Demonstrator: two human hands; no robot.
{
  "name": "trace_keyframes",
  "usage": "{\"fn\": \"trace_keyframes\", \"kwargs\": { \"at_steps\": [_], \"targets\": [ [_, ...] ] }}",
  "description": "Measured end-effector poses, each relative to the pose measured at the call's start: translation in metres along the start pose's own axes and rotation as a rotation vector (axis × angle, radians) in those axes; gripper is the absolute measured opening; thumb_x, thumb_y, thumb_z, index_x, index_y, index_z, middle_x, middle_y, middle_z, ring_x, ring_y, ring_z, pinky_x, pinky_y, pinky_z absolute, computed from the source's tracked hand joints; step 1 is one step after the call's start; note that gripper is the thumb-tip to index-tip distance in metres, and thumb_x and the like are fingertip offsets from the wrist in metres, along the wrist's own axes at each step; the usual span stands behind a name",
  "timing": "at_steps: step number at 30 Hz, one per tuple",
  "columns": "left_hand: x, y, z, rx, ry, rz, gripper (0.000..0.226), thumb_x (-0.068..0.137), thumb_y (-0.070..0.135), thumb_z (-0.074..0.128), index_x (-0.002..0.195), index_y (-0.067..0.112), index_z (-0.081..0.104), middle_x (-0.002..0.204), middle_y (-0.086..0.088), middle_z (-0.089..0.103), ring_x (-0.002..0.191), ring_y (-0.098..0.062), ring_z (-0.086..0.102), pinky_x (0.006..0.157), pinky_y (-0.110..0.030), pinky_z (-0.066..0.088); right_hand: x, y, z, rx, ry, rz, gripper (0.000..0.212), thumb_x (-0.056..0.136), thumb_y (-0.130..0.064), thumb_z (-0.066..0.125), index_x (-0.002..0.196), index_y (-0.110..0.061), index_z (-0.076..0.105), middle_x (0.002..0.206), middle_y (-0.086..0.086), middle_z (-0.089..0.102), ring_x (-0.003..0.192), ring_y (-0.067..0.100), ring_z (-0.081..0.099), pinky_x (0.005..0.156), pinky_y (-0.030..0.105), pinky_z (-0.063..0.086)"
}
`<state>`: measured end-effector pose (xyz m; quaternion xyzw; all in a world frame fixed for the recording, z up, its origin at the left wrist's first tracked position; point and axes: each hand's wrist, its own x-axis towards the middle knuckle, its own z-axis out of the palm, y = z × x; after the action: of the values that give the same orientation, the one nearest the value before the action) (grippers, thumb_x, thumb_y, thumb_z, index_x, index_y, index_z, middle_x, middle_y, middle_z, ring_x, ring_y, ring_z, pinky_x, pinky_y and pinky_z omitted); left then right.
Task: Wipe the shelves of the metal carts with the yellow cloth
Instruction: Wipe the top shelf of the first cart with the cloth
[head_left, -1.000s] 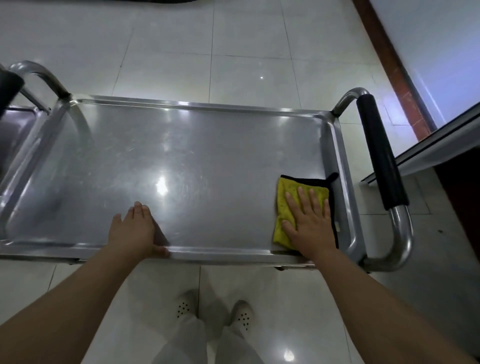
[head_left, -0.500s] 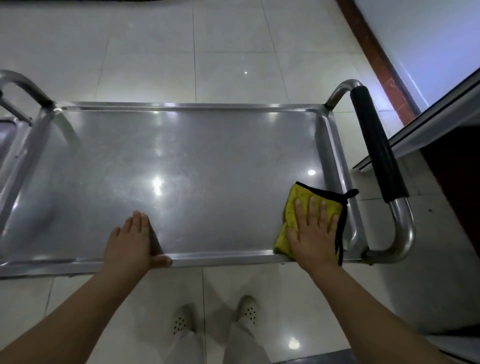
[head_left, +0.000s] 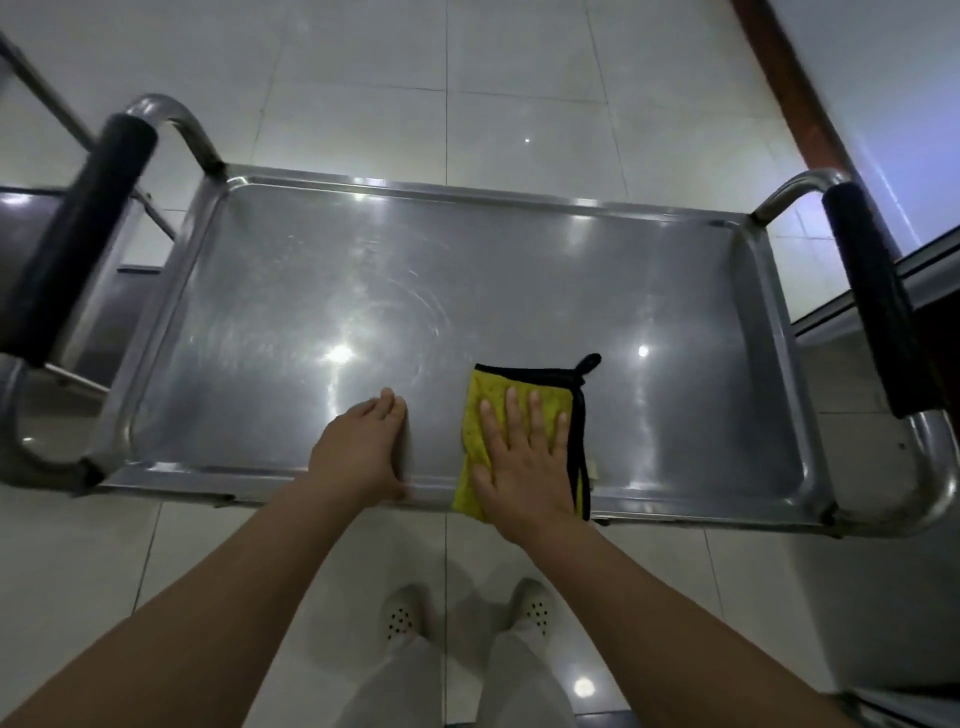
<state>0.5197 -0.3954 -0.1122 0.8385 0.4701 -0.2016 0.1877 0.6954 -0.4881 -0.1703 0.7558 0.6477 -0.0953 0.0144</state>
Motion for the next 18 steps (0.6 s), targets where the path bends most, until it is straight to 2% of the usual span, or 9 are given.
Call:
{"fn": "trace_keyframes", "kwargs": {
  "at_steps": [2, 4, 6, 8, 10, 11, 15, 18],
  "targets": [
    [-0.002, -0.003, 0.003, -0.006, 0.012, -0.002, 0.113, 0.071, 0.046, 0.076, 0.152, 0.018, 0.002, 0.16, -0.003, -0.001, 0.145, -0.02, 0.012, 0.111, -0.029, 0.024, 0.003, -0.022, 0.001, -0.012, -0.004, -0.038, 0.067, 0.089, -0.046, 0.028, 0.15, -0.021, 0.027, 0.158, 0.012, 0.019, 0.146, 0.032, 0.005, 0.11, 0.058, 0.006],
    [-0.002, -0.006, 0.003, -0.005, 0.018, -0.009, 0.113, 0.072, 0.046, 0.075, 0.152, 0.017, 0.002, 0.16, -0.003, -0.001, 0.145, -0.019, 0.011, 0.112, -0.03, 0.023, 0.006, -0.04, 0.006, -0.018, -0.009, -0.105, 0.065, 0.089, -0.046, 0.03, 0.149, -0.021, 0.031, 0.157, 0.011, 0.024, 0.145, 0.031, 0.01, 0.109, 0.059, 0.01],
    [-0.002, -0.009, 0.004, -0.004, 0.018, -0.013, 0.114, 0.072, 0.05, 0.073, 0.153, 0.016, 0.0, 0.16, -0.003, -0.001, 0.146, -0.019, 0.011, 0.113, -0.031, 0.021, 0.005, -0.053, 0.007, -0.018, -0.036, -0.173, 0.064, 0.091, -0.047, 0.028, 0.151, -0.023, 0.025, 0.159, 0.009, 0.017, 0.147, 0.03, 0.006, 0.111, 0.058, 0.006],
    [-0.004, -0.011, 0.005, 0.002, 0.016, -0.017, 0.114, 0.073, 0.053, 0.072, 0.152, 0.015, 0.0, 0.16, -0.003, -0.001, 0.146, -0.019, 0.01, 0.114, -0.032, 0.019, 0.003, -0.055, 0.008, -0.006, -0.054, -0.228, 0.064, 0.093, -0.049, 0.022, 0.153, -0.026, 0.015, 0.161, 0.005, 0.005, 0.148, 0.029, -0.006, 0.114, 0.055, -0.004],
    [-0.007, -0.011, 0.007, 0.013, 0.015, -0.023, 0.113, 0.073, 0.053, 0.071, 0.152, 0.016, 0.0, 0.16, -0.003, -0.002, 0.146, -0.018, 0.009, 0.116, -0.034, 0.016, 0.0, -0.045, 0.007, 0.014, -0.055, -0.291, 0.063, 0.094, -0.051, 0.017, 0.153, -0.029, 0.007, 0.161, 0.002, -0.002, 0.147, 0.027, -0.014, 0.114, 0.052, -0.011],
    [-0.008, -0.011, 0.007, 0.015, 0.011, -0.029, 0.113, 0.073, 0.052, 0.072, 0.152, 0.017, -0.001, 0.16, -0.002, -0.002, 0.146, -0.017, 0.008, 0.116, -0.035, 0.015, -0.003, -0.038, 0.005, 0.005, -0.044, -0.319, 0.063, 0.095, -0.052, 0.018, 0.152, -0.03, 0.008, 0.161, 0.002, 0.0, 0.147, 0.027, -0.011, 0.115, 0.051, -0.01],
    [-0.01, -0.007, 0.007, 0.021, 0.009, -0.041, 0.113, 0.067, 0.047, 0.078, 0.15, 0.015, 0.009, 0.16, -0.002, 0.005, 0.144, -0.02, 0.017, 0.114, -0.039, 0.02, -0.019, 0.001, 0.003, -0.07, -0.04, -0.341, 0.063, 0.095, -0.055, 0.025, 0.151, -0.028, 0.019, 0.158, 0.005, 0.022, 0.146, 0.03, 0.015, 0.112, 0.053, 0.007],
    [-0.014, 0.001, 0.005, 0.036, 0.002, -0.061, 0.108, 0.066, 0.044, 0.079, 0.148, 0.016, 0.014, 0.158, -0.003, 0.01, 0.141, -0.021, 0.022, 0.113, -0.04, 0.023, -0.035, 0.038, -0.003, -0.07, -0.076, -0.262, 0.064, 0.094, -0.057, 0.028, 0.151, -0.027, 0.021, 0.158, 0.005, 0.024, 0.146, 0.029, 0.016, 0.112, 0.052, 0.01]
  ]
}}
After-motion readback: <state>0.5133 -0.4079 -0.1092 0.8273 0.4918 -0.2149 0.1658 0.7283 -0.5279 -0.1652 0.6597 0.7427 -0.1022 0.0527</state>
